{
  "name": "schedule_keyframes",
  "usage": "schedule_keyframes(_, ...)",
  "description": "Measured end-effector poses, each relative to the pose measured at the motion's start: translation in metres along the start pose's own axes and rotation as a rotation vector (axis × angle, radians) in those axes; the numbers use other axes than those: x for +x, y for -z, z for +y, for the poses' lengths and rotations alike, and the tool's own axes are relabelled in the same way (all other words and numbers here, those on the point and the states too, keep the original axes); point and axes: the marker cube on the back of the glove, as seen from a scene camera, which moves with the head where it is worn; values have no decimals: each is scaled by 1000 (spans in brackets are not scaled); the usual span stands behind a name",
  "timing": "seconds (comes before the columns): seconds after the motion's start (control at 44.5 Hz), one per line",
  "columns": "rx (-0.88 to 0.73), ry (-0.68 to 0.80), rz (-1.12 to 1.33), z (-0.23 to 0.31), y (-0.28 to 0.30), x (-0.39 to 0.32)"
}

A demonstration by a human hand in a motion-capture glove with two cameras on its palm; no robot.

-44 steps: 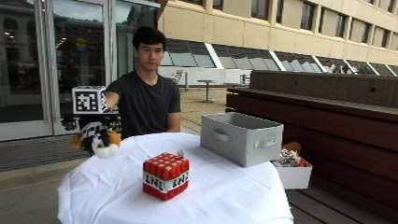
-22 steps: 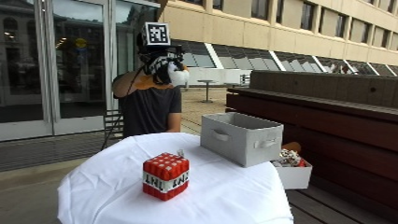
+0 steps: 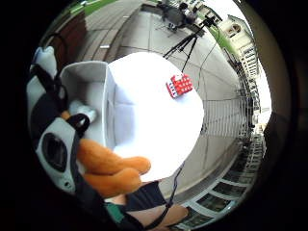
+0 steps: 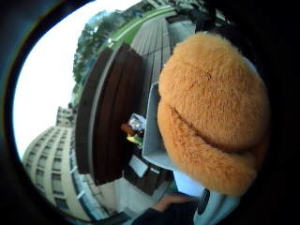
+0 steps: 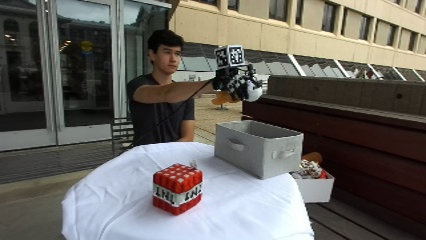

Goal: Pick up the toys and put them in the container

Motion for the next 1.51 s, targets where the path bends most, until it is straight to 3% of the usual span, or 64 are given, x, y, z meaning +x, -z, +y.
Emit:
schedule_keyframes(0.27, -44, 24, -95, 5, -42, -43)
schedule_keyframes(0.427, -158, 61, -208, 13, -44, -52)
schedule_keyframes(0.584, -108, 85, -204, 6, -28, -32)
schedule_keyframes(0.787, -11, 28, -18, -30, -1, 77)
schedule_keyframes(0.989, -33, -93, 74, -60, -6, 208)
schedule_keyframes(1.191, -157, -201, 120, -81, -76, 308)
schedule_keyframes(1.506, -372, -253, 222, -84, -206, 361)
